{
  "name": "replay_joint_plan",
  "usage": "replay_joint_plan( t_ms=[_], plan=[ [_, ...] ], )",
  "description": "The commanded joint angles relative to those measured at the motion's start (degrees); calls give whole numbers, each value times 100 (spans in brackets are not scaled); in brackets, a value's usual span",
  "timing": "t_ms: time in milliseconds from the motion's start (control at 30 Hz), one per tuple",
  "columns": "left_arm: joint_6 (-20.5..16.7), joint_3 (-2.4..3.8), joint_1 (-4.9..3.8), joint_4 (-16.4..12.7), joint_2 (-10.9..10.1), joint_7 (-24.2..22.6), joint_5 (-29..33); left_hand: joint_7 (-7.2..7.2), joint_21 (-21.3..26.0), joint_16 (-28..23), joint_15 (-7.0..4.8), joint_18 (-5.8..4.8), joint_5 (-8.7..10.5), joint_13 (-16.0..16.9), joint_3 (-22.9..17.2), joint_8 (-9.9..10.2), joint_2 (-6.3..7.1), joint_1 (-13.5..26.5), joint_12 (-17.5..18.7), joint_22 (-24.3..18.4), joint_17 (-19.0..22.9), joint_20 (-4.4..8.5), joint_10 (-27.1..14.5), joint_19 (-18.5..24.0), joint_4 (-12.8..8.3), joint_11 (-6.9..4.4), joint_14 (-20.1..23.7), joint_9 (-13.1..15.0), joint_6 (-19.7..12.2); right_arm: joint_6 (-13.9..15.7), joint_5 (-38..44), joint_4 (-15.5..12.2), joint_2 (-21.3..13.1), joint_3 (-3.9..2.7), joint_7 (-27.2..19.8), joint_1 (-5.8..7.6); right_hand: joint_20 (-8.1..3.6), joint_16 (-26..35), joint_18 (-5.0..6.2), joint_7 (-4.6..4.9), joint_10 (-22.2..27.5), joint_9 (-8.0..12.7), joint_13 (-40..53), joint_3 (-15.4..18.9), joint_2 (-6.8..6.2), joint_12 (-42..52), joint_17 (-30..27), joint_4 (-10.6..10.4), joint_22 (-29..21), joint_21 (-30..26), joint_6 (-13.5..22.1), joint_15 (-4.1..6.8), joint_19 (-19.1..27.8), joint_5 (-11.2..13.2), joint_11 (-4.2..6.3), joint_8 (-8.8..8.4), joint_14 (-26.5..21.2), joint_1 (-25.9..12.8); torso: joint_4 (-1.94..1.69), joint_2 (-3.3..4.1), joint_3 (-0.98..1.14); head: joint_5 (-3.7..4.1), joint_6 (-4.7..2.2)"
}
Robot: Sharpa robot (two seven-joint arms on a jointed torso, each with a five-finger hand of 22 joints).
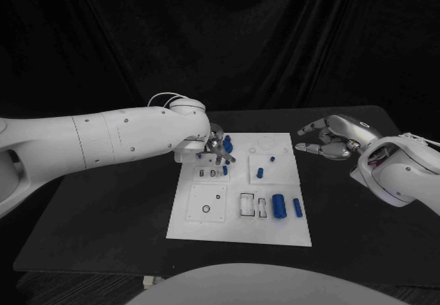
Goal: Assemble the parts on the task board
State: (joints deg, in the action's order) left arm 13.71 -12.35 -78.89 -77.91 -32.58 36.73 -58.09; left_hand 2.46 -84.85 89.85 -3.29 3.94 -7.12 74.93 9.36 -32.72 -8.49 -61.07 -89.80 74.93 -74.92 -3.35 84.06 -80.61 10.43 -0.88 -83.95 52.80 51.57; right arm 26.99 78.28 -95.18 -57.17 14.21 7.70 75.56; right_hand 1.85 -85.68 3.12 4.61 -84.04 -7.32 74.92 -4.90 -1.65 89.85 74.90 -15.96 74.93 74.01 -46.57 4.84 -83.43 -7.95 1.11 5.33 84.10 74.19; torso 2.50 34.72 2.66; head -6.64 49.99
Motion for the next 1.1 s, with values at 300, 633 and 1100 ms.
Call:
replay_joint_plan(
  t_ms=[300,633,1100],
  plan=[
    [-76,7,75,28,-11,-119,0,75,121,15,14,-74,88,1507,-98,319,-19,101,-20,357,-1508,14,594,107,4,26,-605,124,-250,8,10,25,8,-4,-29,-50,20,-9,24,-1,-596,7,1508,2,14,15,1001,47,1061,22,-36,-46,-15,-10,-25,21,477,57,-12,-18,13,59,1],
    [-181,6,193,144,35,-209,0,87,127,15,34,-74,60,1507,-153,456,-46,88,-20,366,-1508,-6,594,105,-17,44,-605,96,-191,-12,10,40,29,-4,-37,-79,20,-9,24,-1,-596,7,1508,2,14,15,1001,47,1061,22,-36,-46,-15,-10,-25,21,477,57,-9,-27,19,49,1],
    [-136,6,293,230,70,-226,0,76,133,15,37,-72,17,1507,-206,535,-61,71,-20,372,-1508,-16,594,105,-45,41,-605,89,-72,-60,10,62,16,-4,-41,-89,20,-12,23,2,-596,10,1508,5,19,15,1004,45,1063,28,-44,-48,-19,-15,-27,20,478,58,11,-35,30,12,1]
  ],
)
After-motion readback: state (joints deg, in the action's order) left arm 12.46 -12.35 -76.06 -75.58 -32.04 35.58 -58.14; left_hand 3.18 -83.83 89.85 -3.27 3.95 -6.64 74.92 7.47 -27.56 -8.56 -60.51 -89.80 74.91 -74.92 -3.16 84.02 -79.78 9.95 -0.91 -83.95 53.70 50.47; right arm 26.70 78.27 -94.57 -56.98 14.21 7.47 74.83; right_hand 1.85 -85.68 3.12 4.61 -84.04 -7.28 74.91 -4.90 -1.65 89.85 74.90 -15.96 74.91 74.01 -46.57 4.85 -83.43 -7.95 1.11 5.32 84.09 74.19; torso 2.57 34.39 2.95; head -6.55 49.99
